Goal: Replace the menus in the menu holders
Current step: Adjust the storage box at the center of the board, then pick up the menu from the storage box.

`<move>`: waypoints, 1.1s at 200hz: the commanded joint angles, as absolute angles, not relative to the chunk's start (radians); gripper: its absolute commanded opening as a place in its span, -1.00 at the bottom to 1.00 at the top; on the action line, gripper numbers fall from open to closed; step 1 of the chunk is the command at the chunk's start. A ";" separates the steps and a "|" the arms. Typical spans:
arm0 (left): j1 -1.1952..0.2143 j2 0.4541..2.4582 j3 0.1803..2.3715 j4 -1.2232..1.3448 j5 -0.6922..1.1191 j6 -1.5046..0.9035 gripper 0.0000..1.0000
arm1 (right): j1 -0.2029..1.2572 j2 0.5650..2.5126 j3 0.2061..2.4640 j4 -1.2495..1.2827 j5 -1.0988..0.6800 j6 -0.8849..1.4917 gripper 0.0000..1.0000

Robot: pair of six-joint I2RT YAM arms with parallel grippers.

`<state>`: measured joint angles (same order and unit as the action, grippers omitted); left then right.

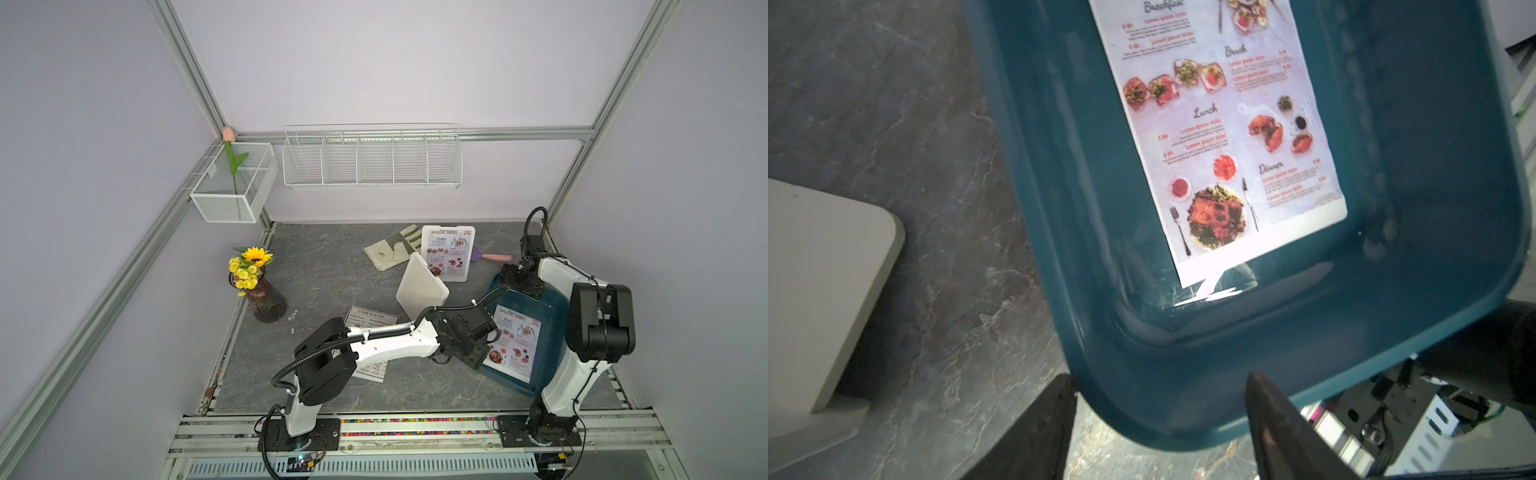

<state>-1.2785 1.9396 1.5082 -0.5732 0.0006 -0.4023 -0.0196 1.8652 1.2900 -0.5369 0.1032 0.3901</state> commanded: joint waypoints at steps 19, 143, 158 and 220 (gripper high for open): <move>-1.299 1.982 1.558 -0.541 0.087 -0.387 0.33 | 0.046 1.845 1.332 -0.586 0.020 0.316 0.91; -1.255 1.973 1.644 -0.625 -0.139 -0.434 0.50 | -0.113 1.597 0.958 -0.559 0.005 0.385 0.79; -1.239 1.981 1.658 -0.616 -0.132 -0.430 0.50 | -0.126 1.610 0.946 -0.550 -0.014 0.394 0.79; -1.224 2.088 1.798 -0.640 -0.128 -0.405 0.50 | -0.132 1.616 0.928 -0.576 0.045 0.398 0.79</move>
<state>-1.2228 2.0449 1.7489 -0.6128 -0.1078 -0.4061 -0.1287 1.6150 0.9447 -0.5636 0.0036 0.3923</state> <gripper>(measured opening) 0.750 0.894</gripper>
